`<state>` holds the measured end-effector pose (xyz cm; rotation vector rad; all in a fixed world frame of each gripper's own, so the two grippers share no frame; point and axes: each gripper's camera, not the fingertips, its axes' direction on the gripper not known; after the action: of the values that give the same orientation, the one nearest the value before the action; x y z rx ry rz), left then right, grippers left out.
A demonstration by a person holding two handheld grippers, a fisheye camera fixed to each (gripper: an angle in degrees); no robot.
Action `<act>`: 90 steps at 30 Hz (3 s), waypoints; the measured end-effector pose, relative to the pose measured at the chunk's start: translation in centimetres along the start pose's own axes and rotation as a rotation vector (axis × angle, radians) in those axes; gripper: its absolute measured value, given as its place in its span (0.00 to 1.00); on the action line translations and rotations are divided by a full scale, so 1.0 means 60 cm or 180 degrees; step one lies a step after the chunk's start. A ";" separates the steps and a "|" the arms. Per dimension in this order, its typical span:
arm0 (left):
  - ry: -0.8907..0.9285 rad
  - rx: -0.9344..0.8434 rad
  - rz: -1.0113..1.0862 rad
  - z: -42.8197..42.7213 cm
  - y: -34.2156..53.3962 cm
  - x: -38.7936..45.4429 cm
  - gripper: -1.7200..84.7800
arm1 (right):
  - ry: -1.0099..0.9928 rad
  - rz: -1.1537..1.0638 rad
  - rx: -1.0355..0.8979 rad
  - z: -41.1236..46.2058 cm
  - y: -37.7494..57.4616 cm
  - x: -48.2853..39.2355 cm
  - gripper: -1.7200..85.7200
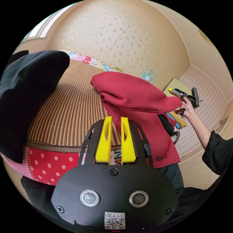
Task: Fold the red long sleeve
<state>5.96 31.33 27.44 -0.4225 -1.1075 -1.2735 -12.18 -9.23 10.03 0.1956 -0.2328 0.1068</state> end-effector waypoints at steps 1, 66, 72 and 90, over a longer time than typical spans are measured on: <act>0.0018 0.0033 -0.0009 -0.003 -0.003 -0.004 0.10 | 0.0203 0.0378 -0.0191 0.035 0.003 0.025 0.08; 0.0327 -0.0192 -0.0858 0.007 -0.149 -0.124 0.01 | 0.0039 -0.1660 -0.0339 0.334 0.027 -0.545 0.08; 0.0384 -0.0110 -0.0729 -0.007 -0.153 -0.116 0.01 | 0.0140 -0.0925 -0.0059 0.139 0.065 -0.327 0.09; 0.0303 -0.0194 -0.0667 -0.020 -0.156 -0.120 0.01 | -0.1518 0.3675 0.0906 -0.367 0.249 0.608 0.14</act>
<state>-1.27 31.43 18.03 -0.2931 -1.0548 -1.4991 26.02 12.84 0.41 0.3500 -0.7899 1.2537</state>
